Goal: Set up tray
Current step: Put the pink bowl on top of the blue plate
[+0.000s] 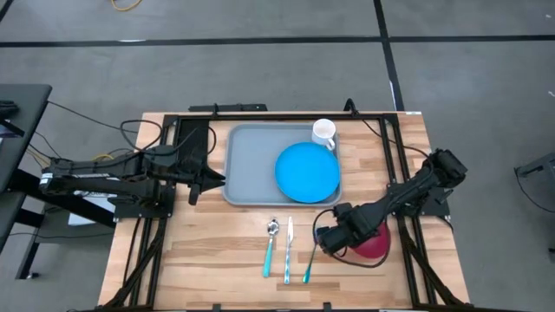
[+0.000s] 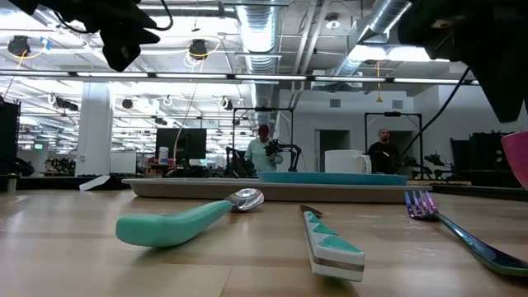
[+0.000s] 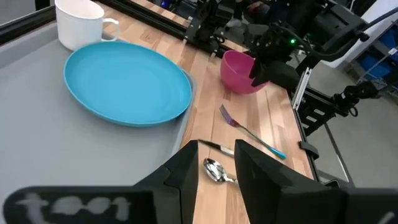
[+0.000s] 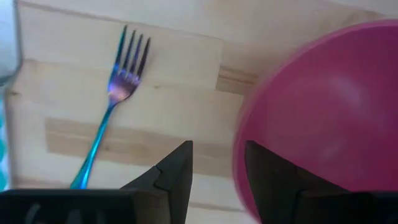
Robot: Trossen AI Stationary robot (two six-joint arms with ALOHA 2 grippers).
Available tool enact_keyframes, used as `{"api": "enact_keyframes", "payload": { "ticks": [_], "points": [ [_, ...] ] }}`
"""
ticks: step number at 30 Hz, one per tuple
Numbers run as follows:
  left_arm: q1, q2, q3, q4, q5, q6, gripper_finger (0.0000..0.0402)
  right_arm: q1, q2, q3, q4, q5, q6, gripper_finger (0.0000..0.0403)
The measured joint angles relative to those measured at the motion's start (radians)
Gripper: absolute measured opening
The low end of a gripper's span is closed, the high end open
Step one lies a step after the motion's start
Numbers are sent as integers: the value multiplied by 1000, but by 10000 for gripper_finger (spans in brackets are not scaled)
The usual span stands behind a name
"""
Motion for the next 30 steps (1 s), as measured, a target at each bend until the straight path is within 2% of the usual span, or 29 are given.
{"api": "enact_keyframes", "payload": {
  "ticks": [6, 15, 19, 27, 30],
  "points": [
    [0, 0, 0, 1, -1, 14, 91, -8, 24, 0, -62, -1, 13, 133],
    [0, 0, 2, 7, -1, 16, 91, -26, 47, -1, -53, -31, -22, 110],
    [0, 0, 2, 6, -1, 15, 91, -33, 48, 0, -47, -29, -22, 87],
    [0, 0, 2, 5, 0, 15, 91, -34, 48, 0, -44, -37, -22, 9],
    [0, 0, 2, 4, 0, 15, 91, -34, 48, 0, -45, -34, -22, 10]
  ]
}}
